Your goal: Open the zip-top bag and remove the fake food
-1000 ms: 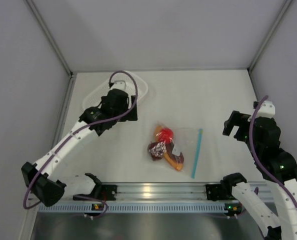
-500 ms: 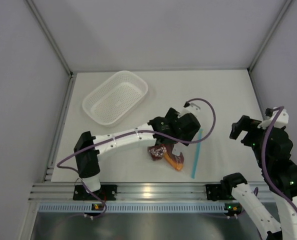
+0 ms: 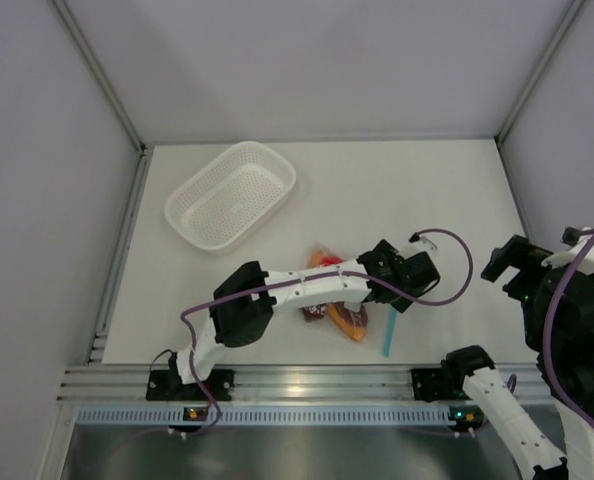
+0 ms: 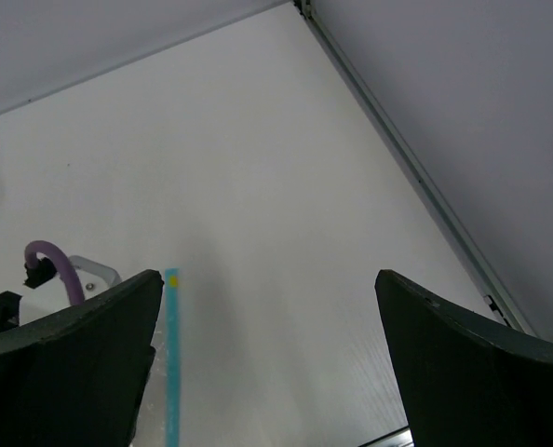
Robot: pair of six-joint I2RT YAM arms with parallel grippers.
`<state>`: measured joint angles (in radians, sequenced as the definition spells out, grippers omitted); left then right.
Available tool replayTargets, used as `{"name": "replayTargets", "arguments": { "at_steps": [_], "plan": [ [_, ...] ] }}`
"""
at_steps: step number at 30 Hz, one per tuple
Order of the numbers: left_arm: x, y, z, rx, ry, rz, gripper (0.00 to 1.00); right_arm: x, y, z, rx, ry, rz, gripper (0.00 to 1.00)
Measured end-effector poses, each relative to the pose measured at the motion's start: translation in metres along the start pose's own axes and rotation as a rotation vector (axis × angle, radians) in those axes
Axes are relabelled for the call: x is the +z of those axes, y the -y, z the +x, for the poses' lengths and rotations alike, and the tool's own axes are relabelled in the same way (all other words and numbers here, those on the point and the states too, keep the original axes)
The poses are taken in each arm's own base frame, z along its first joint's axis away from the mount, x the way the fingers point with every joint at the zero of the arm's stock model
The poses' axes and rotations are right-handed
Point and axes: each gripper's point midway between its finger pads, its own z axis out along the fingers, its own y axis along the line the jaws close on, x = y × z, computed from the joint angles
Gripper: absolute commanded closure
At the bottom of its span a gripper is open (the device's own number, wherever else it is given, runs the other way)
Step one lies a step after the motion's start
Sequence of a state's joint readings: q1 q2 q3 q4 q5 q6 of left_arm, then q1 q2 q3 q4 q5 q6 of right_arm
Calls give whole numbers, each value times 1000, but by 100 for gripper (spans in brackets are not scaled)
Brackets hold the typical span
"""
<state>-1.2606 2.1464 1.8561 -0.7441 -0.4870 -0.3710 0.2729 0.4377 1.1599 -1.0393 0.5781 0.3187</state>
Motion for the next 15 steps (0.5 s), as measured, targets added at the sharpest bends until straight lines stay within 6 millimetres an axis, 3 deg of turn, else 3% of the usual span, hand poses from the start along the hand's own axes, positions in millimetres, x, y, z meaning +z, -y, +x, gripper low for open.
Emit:
{"name": "replayTargets", "arguments": {
  "at_steps": [10,15],
  "plan": [
    [47,24,26,26,-69,-19,2,0,0,1,-1,-3,-2,1],
    [57,30,26,23,-69,-20,4,0,-1,1,-2,-4,-5,0]
  ]
}}
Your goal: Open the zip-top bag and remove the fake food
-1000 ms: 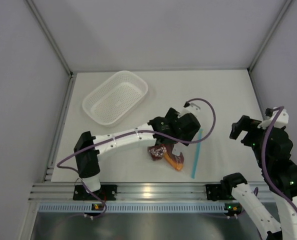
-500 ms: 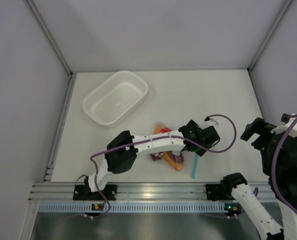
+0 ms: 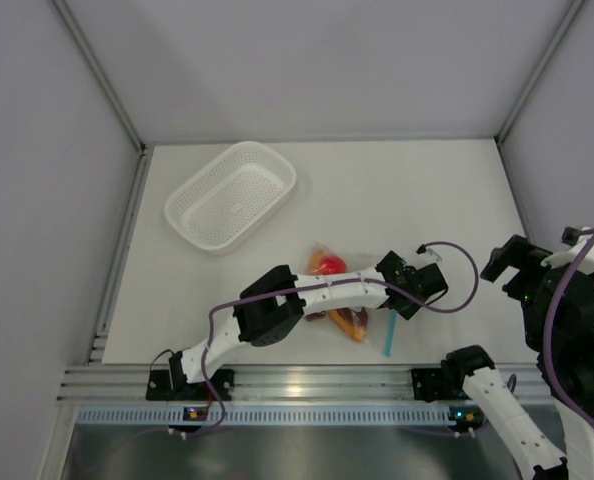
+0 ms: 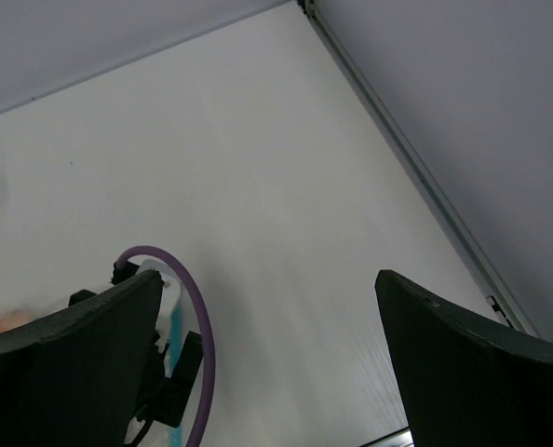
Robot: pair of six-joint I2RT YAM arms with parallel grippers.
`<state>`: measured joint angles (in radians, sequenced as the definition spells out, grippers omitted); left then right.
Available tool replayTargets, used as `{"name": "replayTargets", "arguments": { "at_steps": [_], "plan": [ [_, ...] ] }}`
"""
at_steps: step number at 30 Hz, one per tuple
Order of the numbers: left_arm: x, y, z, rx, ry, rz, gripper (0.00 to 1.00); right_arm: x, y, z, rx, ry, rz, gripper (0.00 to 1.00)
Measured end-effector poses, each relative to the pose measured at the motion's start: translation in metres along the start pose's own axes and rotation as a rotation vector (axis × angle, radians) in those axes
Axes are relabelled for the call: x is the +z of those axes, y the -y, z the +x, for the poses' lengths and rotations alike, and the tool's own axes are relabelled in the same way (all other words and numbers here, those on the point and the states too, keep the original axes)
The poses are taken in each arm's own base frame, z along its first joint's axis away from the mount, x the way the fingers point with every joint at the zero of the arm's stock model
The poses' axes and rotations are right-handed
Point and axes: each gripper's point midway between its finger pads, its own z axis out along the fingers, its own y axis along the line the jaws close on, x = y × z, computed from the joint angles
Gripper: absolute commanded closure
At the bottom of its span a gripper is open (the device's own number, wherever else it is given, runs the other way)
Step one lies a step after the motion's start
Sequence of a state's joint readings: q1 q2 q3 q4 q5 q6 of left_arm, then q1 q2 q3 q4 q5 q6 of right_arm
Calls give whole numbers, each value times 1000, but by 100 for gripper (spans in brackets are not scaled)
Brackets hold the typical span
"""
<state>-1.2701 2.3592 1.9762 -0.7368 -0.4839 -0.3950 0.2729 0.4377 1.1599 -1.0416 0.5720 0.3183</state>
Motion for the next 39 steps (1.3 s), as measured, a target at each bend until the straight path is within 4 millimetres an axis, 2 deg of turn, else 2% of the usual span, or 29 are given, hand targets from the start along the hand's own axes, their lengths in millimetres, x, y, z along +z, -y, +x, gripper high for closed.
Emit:
{"name": "replayTargets", "arguments": {
  "at_steps": [7,10,18,22,24,26,27,34,38,39],
  "plan": [
    [4,5,-6,-15,14,9,11,0,-1,0,0,-2,-7,1],
    [5,9,-5,-29,11,20,22,0,-2,1,0,-3,-10,1],
    [9,15,-4,-76,3,54,39,0,-3,1,-1,-6,-19,1],
    [12,18,-5,-115,-3,83,51,0,-4,1,-1,-8,-23,1],
    [13,20,-6,-136,-10,107,52,0,-4,1,-1,-8,-24,1],
    [15,20,-7,-152,-16,119,39,0,-5,2,-1,-9,-27,1],
    [16,18,-7,-161,-15,116,37,0,-5,2,-2,-9,-28,1],
    [17,12,-10,-190,-1,112,32,0,-7,2,-2,-12,-38,1],
    [15,8,-11,-172,4,105,26,0,-7,2,-2,-13,-41,1],
    [15,6,-11,-167,2,103,21,0,-7,2,-3,-13,-41,1]
  ]
}}
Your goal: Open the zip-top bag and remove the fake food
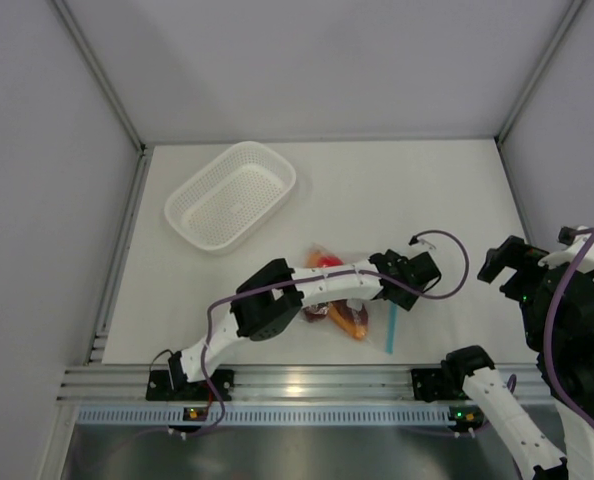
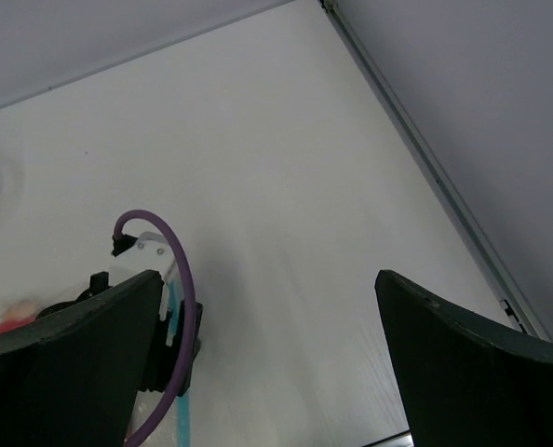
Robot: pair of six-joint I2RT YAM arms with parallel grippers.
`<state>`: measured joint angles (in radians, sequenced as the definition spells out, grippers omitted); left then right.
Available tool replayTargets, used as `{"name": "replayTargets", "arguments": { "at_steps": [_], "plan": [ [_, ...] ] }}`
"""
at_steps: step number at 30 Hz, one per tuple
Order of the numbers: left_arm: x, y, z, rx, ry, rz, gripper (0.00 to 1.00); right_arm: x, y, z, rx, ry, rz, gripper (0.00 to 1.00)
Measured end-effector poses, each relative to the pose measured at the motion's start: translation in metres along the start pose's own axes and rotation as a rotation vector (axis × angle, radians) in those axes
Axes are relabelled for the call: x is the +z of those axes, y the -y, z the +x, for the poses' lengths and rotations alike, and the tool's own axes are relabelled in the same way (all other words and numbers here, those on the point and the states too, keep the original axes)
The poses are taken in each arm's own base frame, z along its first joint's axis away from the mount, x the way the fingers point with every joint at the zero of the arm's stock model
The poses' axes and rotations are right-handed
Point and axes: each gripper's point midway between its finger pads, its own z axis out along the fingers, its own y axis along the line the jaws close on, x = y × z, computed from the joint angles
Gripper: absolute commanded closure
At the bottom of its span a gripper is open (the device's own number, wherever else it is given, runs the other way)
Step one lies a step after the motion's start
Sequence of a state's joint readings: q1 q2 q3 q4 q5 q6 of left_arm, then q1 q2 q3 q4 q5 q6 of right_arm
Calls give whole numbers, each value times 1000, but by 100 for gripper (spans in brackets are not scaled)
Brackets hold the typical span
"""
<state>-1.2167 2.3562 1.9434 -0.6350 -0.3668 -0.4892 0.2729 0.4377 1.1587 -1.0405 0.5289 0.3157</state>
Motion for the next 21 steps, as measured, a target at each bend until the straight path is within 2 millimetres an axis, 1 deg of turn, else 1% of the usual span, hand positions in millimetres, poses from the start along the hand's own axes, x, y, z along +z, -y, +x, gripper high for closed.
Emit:
{"name": "replayTargets", "arguments": {
  "at_steps": [3,5,7,16,19,20,21],
  "plan": [
    [-1,-10,-2,24,-12,2,11,0,0,0,0,0,-1,1],
    [0,-18,-4,35,-28,23,9,0,-1,0,0,-1,-4,1],
    [2,-31,-10,41,-43,48,8,-1,-1,0,0,1,-9,0],
    [10,-102,-42,15,-62,132,7,-3,-2,2,-8,4,-29,1],
    [10,-128,-53,-23,-53,129,4,-2,-5,5,-15,-7,-42,1],
    [10,-138,-57,-39,-48,125,1,-1,-6,6,-16,-9,-47,1],
    [10,-145,-60,-49,-44,121,1,-1,-7,7,-18,-13,-50,1]
  ]
}}
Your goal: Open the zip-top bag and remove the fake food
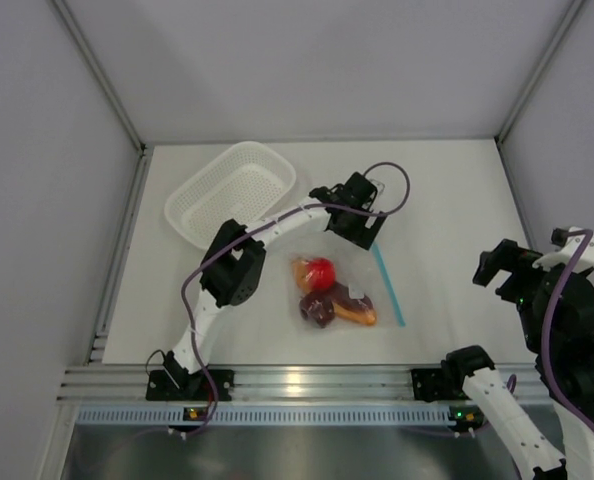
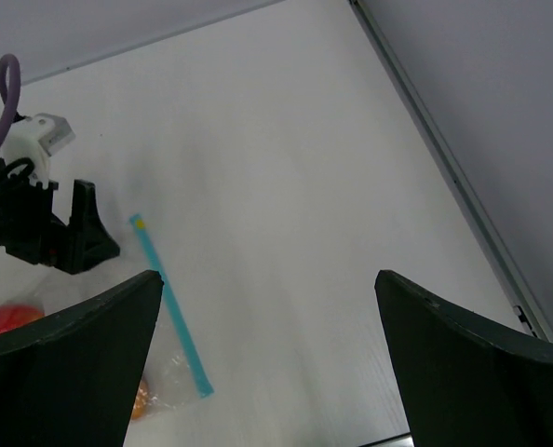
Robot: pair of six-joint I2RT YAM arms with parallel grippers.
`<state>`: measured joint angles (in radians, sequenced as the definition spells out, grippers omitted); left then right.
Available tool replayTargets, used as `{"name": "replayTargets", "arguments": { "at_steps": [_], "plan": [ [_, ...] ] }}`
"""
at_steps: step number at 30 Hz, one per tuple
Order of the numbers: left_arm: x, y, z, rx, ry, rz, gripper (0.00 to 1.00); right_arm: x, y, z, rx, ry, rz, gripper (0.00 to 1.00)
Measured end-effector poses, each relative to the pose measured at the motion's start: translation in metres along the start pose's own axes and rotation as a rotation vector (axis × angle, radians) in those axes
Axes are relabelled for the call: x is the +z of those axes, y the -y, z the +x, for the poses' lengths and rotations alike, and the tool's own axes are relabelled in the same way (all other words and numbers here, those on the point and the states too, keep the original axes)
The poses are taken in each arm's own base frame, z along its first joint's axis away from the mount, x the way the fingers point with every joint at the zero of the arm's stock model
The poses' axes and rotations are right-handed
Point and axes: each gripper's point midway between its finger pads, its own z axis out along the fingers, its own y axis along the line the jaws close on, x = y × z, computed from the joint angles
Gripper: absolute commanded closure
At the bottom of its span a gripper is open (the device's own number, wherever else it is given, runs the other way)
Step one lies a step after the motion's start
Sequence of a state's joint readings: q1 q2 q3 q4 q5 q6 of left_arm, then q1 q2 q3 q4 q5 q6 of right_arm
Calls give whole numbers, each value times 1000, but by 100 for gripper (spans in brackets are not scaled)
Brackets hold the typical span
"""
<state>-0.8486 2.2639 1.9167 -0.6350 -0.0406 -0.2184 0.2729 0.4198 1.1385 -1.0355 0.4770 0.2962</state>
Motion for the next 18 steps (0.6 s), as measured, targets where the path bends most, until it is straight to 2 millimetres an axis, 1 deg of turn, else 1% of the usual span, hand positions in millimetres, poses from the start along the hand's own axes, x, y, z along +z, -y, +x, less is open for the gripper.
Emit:
{"name": "replayTargets", "arguments": {
  "at_steps": [2,4,11,15,18],
  "plan": [
    [-3,-13,-8,-22,10,10,1,0,-2,1,-1,-5,-12,1],
    [-4,-21,-14,-40,16,39,1,1,-4,3,-3,-11,-22,1],
    [-12,-39,-21,-125,-1,223,1,0,-12,5,-9,-25,-68,1],
    [-13,-42,-18,-160,-16,285,1,0,-16,6,-10,-31,-87,1],
    [-9,-39,-5,-179,-53,313,2,0,-18,8,-10,-37,-101,1]
  ]
}}
